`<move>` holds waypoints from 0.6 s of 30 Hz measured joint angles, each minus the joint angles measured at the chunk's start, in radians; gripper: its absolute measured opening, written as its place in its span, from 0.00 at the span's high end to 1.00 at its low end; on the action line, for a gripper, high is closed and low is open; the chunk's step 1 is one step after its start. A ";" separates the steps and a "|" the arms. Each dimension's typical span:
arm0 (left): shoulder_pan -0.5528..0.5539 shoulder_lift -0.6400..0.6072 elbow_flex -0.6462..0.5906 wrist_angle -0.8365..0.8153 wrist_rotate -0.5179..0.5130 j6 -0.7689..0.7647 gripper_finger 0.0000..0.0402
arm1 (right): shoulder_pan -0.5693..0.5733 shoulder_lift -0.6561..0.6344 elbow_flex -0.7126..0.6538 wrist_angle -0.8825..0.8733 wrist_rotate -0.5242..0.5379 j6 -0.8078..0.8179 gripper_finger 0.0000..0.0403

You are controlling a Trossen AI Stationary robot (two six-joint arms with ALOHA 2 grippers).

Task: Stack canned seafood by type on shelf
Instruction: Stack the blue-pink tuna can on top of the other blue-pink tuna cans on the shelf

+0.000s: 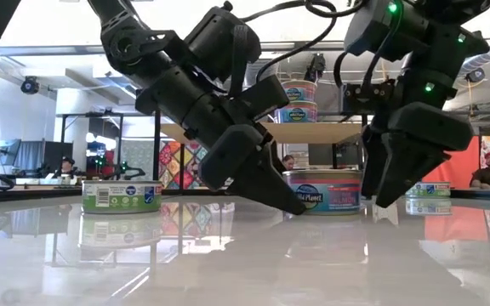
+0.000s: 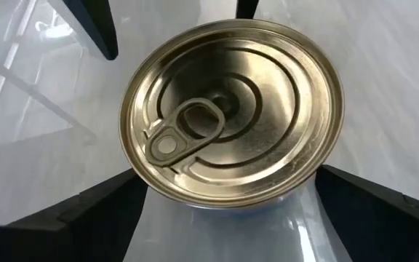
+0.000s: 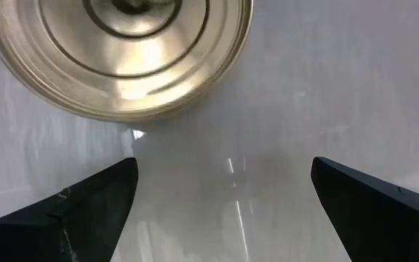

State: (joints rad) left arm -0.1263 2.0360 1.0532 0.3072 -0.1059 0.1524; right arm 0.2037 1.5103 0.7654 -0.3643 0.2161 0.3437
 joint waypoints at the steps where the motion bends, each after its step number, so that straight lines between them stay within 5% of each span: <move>1: 0.002 -0.003 0.005 -0.015 -0.001 0.000 0.05 | 0.000 -0.004 0.000 0.002 0.000 0.000 0.01; 6: 0.011 0.001 0.092 -0.178 0.000 0.003 0.03 | 0.000 -0.012 0.000 0.013 0.002 -0.002 0.01; 18: 0.007 0.052 0.134 -0.126 0.061 0.012 0.01 | 0.003 -0.012 -0.003 0.094 0.051 -0.046 0.01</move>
State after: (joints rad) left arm -0.1197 2.0880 1.1870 0.1812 -0.0452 0.1640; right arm 0.2062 1.4982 0.7626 -0.2698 0.2674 0.2979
